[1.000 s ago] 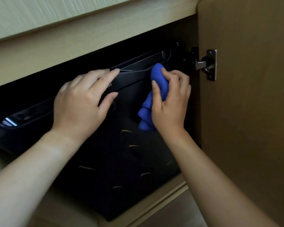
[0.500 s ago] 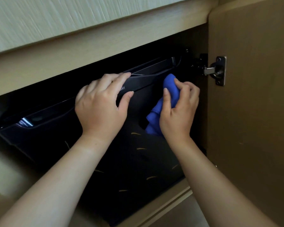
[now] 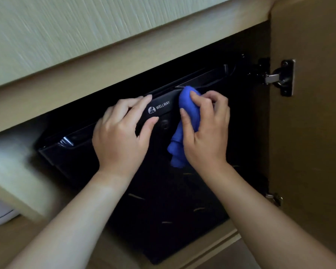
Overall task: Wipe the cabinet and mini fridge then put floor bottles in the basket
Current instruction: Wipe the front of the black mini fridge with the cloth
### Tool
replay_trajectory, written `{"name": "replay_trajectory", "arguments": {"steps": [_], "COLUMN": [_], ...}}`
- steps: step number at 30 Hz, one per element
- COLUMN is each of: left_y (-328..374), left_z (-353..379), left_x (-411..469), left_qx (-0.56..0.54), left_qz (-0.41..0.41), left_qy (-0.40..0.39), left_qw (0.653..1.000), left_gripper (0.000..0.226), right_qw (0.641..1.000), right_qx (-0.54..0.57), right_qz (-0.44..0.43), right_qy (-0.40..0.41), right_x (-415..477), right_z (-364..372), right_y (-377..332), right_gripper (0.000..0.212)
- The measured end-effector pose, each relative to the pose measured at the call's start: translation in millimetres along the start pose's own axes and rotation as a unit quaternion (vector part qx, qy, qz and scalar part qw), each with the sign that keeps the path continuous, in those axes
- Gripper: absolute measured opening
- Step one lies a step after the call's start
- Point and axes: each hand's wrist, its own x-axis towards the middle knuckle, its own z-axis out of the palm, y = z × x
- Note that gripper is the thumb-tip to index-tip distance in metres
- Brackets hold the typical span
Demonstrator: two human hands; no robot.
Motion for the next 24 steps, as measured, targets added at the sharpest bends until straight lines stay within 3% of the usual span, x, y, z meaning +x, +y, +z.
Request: {"name": "replay_trajectory", "arguments": {"steps": [3,8,13,17,19,24], "left_y": [7.6,6.2,5.6,7.0,6.8,-14.9], "left_z": [5.9,8.4,9.7,10.1,7.1,-17.6], "left_x": [-3.7,-4.7,-5.0,-4.0,-3.0,-8.0], "left_qx": [0.0,0.005,0.005,-0.002,-0.011,0.029], "left_qz": [-0.036,-0.029,-0.022,-0.032,-0.03,0.038], "left_qy": [0.026,0.036,0.038,0.038,0.029,-0.049], "left_qw": [0.999,0.999,0.999,0.999,0.999,0.998], "left_gripper": [0.035,0.034,0.034,0.033,0.034,0.042], "right_qw": [0.999,0.998,0.997,0.999,0.999,0.997], "right_qx": [-0.019,-0.014,-0.026,-0.044,-0.045,-0.03], "right_qz": [-0.037,0.039,-0.066,-0.006,0.0,-0.068], "right_qy": [-0.035,0.044,-0.035,0.009,0.027,-0.033], "right_x": [-16.7,6.2,-11.1,2.9,10.6,-3.5], "right_z": [-2.0,-4.6,-1.7,-8.9,-1.9,2.0], "right_y": [12.9,11.0,13.2,17.8,-1.6,-0.5], "right_gripper": [0.028,0.031,0.027,0.027,0.027,0.028]}}
